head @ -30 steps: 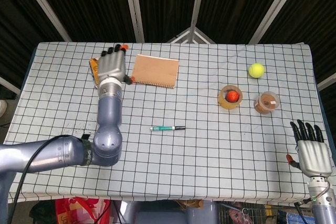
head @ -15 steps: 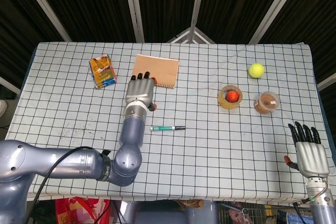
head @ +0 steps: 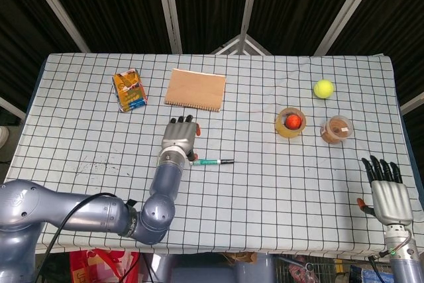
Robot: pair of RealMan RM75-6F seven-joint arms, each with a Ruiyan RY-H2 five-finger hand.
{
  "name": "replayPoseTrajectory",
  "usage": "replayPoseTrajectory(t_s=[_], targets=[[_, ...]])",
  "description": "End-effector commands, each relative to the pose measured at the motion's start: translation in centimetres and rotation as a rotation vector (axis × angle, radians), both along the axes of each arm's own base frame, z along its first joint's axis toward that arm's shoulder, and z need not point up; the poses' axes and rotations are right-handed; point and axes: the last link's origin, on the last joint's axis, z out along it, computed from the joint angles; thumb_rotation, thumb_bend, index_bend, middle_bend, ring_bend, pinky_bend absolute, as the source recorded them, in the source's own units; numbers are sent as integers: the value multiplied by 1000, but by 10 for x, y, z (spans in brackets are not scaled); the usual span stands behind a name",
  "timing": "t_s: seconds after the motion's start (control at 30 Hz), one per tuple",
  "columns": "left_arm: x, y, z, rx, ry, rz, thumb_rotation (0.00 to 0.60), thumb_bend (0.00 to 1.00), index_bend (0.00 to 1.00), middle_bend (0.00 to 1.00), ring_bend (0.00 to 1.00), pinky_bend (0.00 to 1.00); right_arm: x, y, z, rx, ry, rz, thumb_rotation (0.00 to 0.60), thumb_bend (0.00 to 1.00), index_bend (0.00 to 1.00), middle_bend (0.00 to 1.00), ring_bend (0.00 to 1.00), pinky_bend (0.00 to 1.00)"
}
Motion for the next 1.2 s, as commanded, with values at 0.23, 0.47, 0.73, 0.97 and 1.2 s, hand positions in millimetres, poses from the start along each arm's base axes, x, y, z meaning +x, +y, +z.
replayPoseTrajectory(t_s=[0.23, 0.47, 0.73, 0.97, 1.2], targets=[[-17, -13, -43, 71, 62, -42, 600, 400, 343, 18, 0, 9, -7, 1, -8, 13, -16, -7, 600, 256, 66, 49, 0, 0], [-23, -18, -74, 102, 93, -110, 600, 400, 362, 24, 0, 9, -13, 3, -11, 18, -27, -13, 600, 256, 66, 49, 0, 0], [-20, -22, -104, 73, 51, -96, 600, 400, 379, 28, 0, 9, -27, 7, -12, 20, -29, -43, 600, 256, 66, 49, 0, 0], [-16, -26, -121, 67, 76, -123, 600, 401, 423, 36, 0, 9, -35, 7, -15, 26, -35, -55, 600, 257, 66, 49, 0, 0], [-17, -25, -132, 79, 97, -131, 600, 402, 428, 38, 0, 9, -41, 8, -16, 27, -36, -61, 600, 256, 66, 49, 0, 0]])
